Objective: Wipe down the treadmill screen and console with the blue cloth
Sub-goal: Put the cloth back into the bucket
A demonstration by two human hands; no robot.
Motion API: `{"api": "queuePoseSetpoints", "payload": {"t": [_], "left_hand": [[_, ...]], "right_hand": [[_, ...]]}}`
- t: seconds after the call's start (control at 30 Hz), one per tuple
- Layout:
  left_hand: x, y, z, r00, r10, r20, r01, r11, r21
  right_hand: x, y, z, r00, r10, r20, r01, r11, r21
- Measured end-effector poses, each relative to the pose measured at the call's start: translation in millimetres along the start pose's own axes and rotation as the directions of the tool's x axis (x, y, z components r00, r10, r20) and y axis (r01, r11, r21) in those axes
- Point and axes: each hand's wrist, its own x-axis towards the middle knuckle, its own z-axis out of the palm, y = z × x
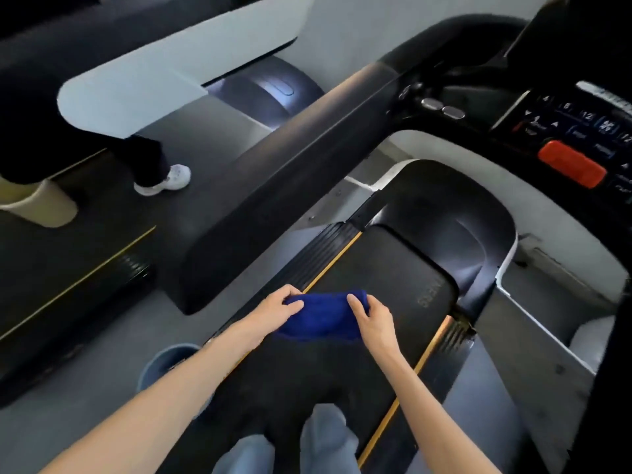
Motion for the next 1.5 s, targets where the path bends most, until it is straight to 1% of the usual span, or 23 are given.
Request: {"api": "queuePoseSetpoints", "payload": {"t": [0.07,0.1,0.2,0.27,0.33,0.4,0.5,0.57,0.63,0.7,0.73,0.8,0.9,0.97,1.03,1.2,1.33,1.4,1.43,1.5], "left_hand": [[-5.6,-29.7,-4.0,0.999,-0.049,0.011,0.049,0.999,0.014],[-8.6,-42.6,-5.3,0.998,-0.057,-0.009,0.058,0.998,0.036],[-16.0,-82.4,-12.2,0.988,-0.077,-0.137,0.089,0.993,0.078],[-21.0,-113.5,-16.9,0.982,-0.095,-0.164,0.105,0.993,0.05],[-27.4,-148.1,-20.5,0.974,-0.126,-0.191,0.138,0.989,0.052],[-36.0,-178.9,-24.6,0.957,-0.171,-0.235,0.188,0.981,0.05],[-45.4,-222.7,-28.1,0.939,-0.214,-0.268,0.22,0.975,-0.007],[-50.4,-251.8,-29.9,0.927,-0.237,-0.292,0.242,0.97,-0.021],[-52.5,-280.3,-30.8,0.915,-0.251,-0.315,0.251,0.967,-0.042],[-51.4,-305.7,-31.0,0.909,-0.251,-0.333,0.25,0.967,-0.047],[-49.8,-318.2,-30.6,0.909,-0.248,-0.334,0.247,0.968,-0.045],[-43.3,-342.4,-30.6,0.907,-0.235,-0.351,0.24,0.97,-0.028],[-33.1,-377.6,-31.2,0.882,-0.265,-0.39,0.255,0.964,-0.08],[-24.6,-400.2,-29.6,0.876,-0.272,-0.399,0.251,0.962,-0.105],[-14.6,-420.0,-27.4,0.877,-0.244,-0.413,0.226,0.97,-0.093],[12.0,-465.2,-27.9,0.873,-0.206,-0.442,0.185,0.979,-0.09],[35.7,-498.0,-39.7,0.857,-0.211,-0.47,0.2,0.977,-0.074],[47.3,-508.6,-46.9,0.856,-0.199,-0.476,0.197,0.979,-0.055],[53.1,-512.1,-50.0,0.861,-0.185,-0.474,0.188,0.981,-0.041],[64.6,-515.1,-53.7,0.875,-0.143,-0.462,0.147,0.989,-0.026]], "right_hand": [[-15.1,9.5,30.3,1.0,0.018,-0.016,-0.018,0.999,0.048],[-21.6,14.5,45.0,0.999,0.035,-0.02,-0.033,0.997,0.07],[-36.7,29.4,86.3,0.994,0.107,0.009,-0.107,0.99,0.089],[-44.7,41.1,111.2,0.99,0.133,0.046,-0.136,0.989,0.059],[-50.9,51.9,134.4,0.987,0.132,0.09,-0.134,0.991,0.023],[-55.1,64.5,157.9,0.983,0.118,0.138,-0.114,0.993,-0.034],[-60.8,87.3,193.7,0.969,0.106,0.222,-0.087,0.992,-0.095],[-62.8,105.2,215.3,0.951,0.132,0.279,-0.097,0.986,-0.135],[-62.5,125.1,235.6,0.931,0.19,0.312,-0.141,0.974,-0.175],[-59.2,144.7,255.1,0.911,0.24,0.335,-0.19,0.966,-0.176],[-56.6,155.0,264.9,0.901,0.241,0.36,-0.192,0.967,-0.168],[-47.1,175.8,283.9,0.881,0.202,0.428,-0.131,0.973,-0.189],[-30.2,204.7,308.5,0.841,0.171,0.513,-0.043,0.967,-0.253],[-20.8,220.9,322.0,0.841,0.154,0.519,0.017,0.951,-0.31],[-12.6,232.6,333.9,0.856,0.126,0.501,0.069,0.933,-0.352],[-0.1,255.2,363.0,0.863,0.048,0.502,0.137,0.935,-0.327],[15.6,272.2,387.3,0.861,-0.034,0.508,0.268,0.878,-0.397],[20.0,277.9,396.0,0.851,-0.079,0.519,0.294,0.89,-0.348],[20.9,280.2,398.5,0.849,-0.097,0.52,0.285,0.912,-0.294],[20.8,281.5,401.5,0.867,-0.121,0.483,0.239,0.952,-0.192]]}}
